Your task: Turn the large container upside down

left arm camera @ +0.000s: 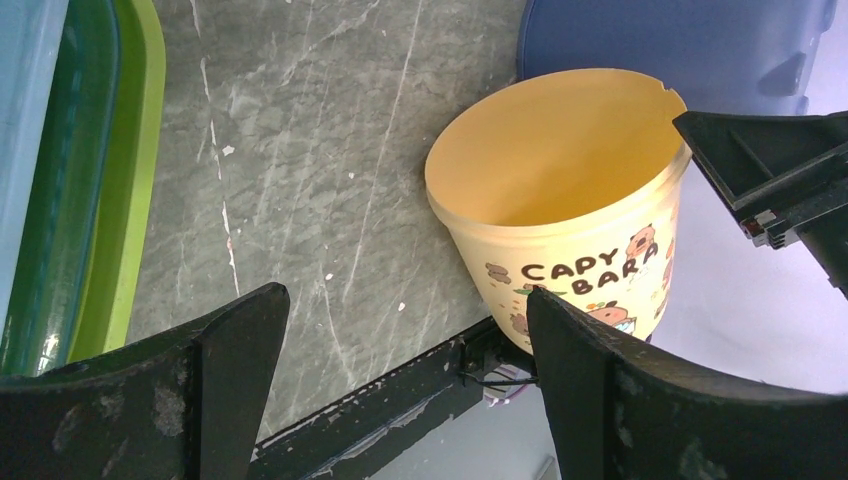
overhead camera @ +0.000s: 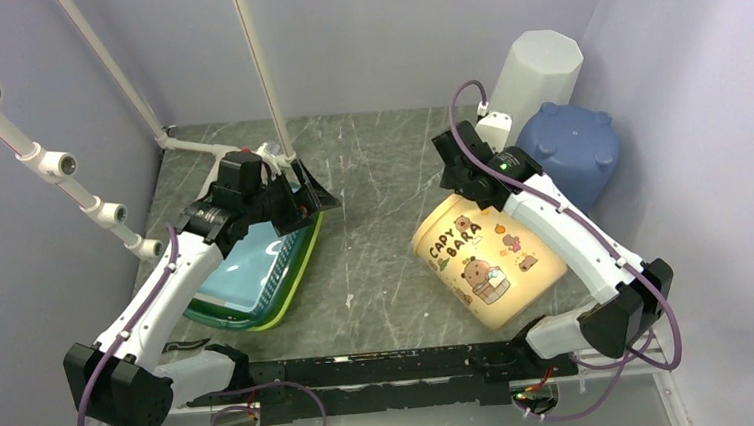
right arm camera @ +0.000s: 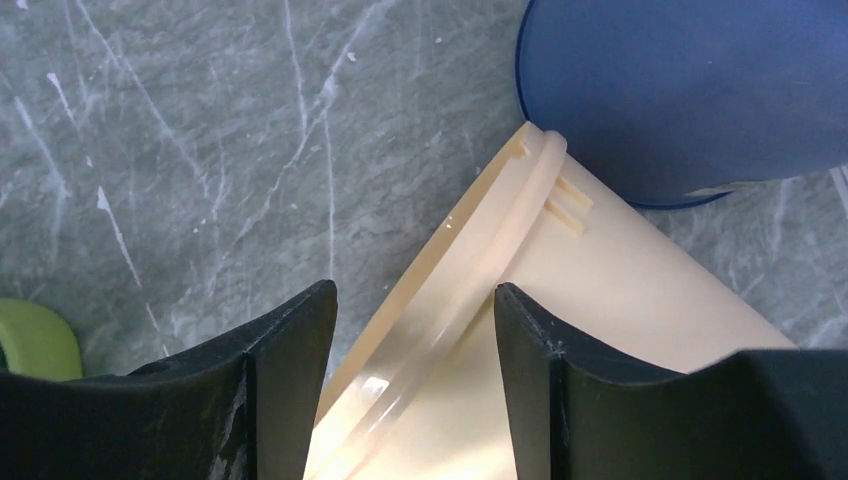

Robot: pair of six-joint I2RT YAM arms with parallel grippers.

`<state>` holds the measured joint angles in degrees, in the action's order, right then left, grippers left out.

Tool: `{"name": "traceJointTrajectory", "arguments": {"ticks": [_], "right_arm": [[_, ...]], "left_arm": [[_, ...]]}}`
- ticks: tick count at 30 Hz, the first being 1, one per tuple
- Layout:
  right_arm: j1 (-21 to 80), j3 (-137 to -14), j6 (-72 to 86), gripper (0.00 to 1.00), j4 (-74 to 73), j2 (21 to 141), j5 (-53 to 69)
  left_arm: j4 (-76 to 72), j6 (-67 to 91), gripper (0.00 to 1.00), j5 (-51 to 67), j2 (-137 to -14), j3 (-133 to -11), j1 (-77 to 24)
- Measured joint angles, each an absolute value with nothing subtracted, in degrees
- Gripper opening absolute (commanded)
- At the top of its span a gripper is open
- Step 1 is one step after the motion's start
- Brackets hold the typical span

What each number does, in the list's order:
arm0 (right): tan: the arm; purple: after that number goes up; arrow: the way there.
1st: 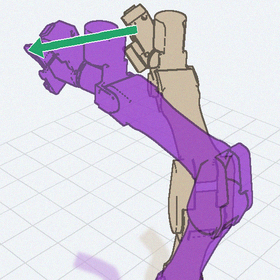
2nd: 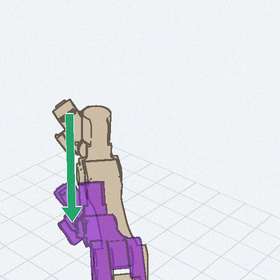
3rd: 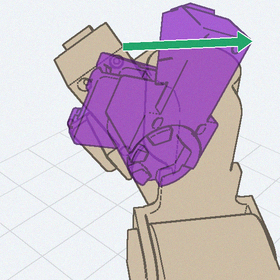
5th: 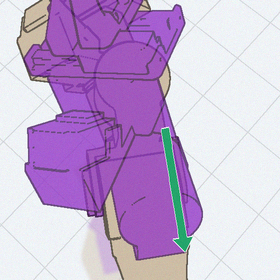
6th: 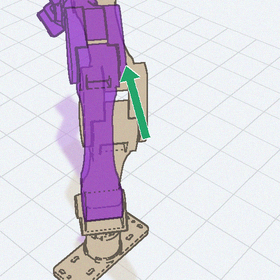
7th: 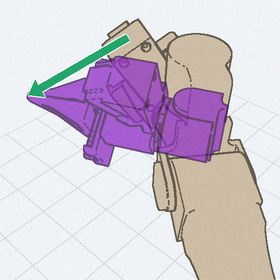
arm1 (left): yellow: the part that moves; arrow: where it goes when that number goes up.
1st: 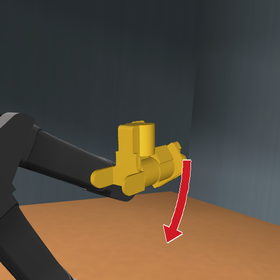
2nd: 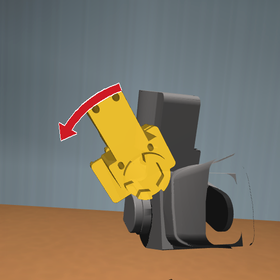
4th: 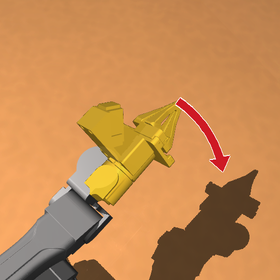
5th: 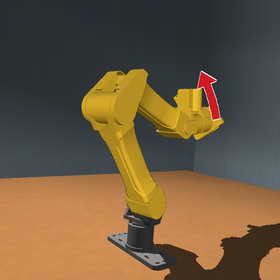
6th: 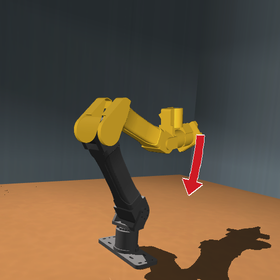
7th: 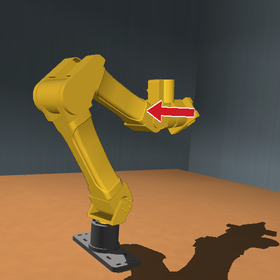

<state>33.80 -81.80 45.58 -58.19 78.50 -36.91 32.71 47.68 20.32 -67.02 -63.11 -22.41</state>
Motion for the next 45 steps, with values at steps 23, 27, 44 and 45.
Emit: {"name": "traceJointTrajectory", "arguments": {"ticks": [23,27,44,45], "right_arm": [[44.49,-81.65,43.05,0.42,-53.01,79.00,-31.68],[47.55,-82.19,43.90,0.37,-52.99,80.03,-33.15],[57.36,-87.20,46.39,0.23,-54.74,88.14,-38.50],[57.45,-87.20,46.50,0.19,-54.74,88.16,-38.50]], "left_arm": [[32.80,47.46,0.93,20.29,-67.02,-63.11,-22.41],[32.82,47.44,0.93,20.25,-67.02,-63.11,-22.41],[37.93,47.66,0.93,12.01,-63.86,-63.22,-22.41],[38.44,47.68,0.93,11.33,-63.53,-63.31,-22.41]]}}
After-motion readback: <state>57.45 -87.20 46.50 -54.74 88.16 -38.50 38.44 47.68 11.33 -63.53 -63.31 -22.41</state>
